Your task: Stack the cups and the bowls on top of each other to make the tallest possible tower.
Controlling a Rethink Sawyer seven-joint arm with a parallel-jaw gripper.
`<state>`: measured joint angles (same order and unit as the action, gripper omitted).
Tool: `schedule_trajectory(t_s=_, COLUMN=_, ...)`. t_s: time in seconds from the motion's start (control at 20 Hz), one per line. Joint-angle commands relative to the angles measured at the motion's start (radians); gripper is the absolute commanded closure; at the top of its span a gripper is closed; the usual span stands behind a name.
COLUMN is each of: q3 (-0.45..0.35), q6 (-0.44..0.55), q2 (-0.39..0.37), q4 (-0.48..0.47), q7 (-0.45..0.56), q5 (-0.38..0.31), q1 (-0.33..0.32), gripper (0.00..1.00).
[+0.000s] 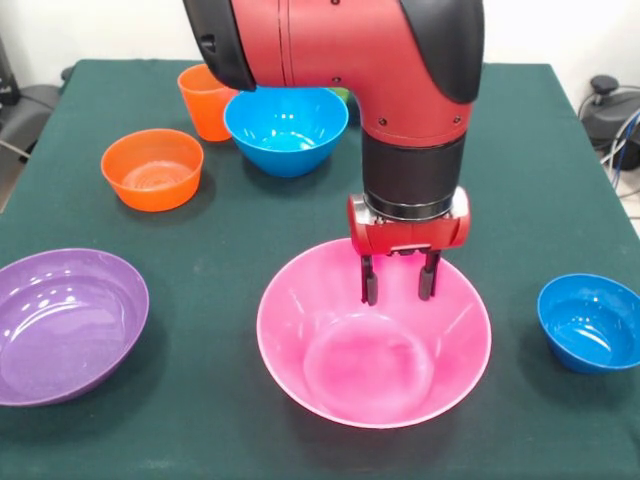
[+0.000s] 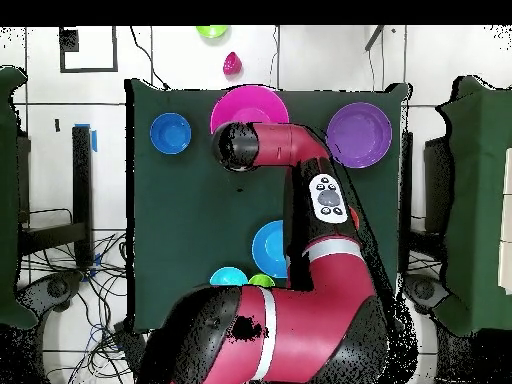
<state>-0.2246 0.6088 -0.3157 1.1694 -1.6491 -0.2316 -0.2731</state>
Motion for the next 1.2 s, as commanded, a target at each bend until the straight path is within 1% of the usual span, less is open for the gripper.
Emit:
schedule_trajectory(t_s=0.05, q3=-0.014, q6=0.044, q2=-0.013, q4=0.073, q7=-0.086, q5=0.016, q1=0.001, gripper=0.00)
schedule_trajectory(t_s=0.3, q3=-0.013, q6=0.017, q2=-0.015, q4=0.110, q7=-0.104, q5=0.019, q1=0.000, gripper=0.00)
schedule_trajectory(t_s=0.45, q3=-0.006, q6=-0.056, q2=-0.033, q4=0.202, q7=-0.149, q5=0.018, q1=-0.001, gripper=0.00)
schedule_trajectory(t_s=0.55, q3=-0.002, q6=-0.122, q2=-0.042, q4=0.262, q7=-0.181, q5=0.013, q1=-0.001, gripper=0.00)
schedule_trajectory(t_s=0.65, q3=0.004, q6=-0.172, q2=-0.044, q4=0.299, q7=-0.200, q5=0.009, q1=0.003, gripper=0.00)
schedule_trajectory(t_s=0.8, q3=0.011, q6=-0.200, q2=-0.045, q4=0.331, q7=-0.206, q5=0.012, q1=0.010, gripper=0.00)
schedule_trajectory(t_s=0.9, q3=0.026, q6=-0.252, q2=-0.048, q4=0.361, q7=-0.228, q5=0.008, q1=0.022, gripper=0.00)
schedule_trajectory(t_s=1.0, q3=0.033, q6=-0.277, q2=-0.047, q4=0.381, q7=-0.235, q5=0.013, q1=0.027, gripper=0.00)
schedule_trajectory(t_s=1.2, q3=0.034, q6=-0.297, q2=-0.043, q4=0.391, q7=-0.223, q5=0.015, q1=0.029, gripper=0.00)
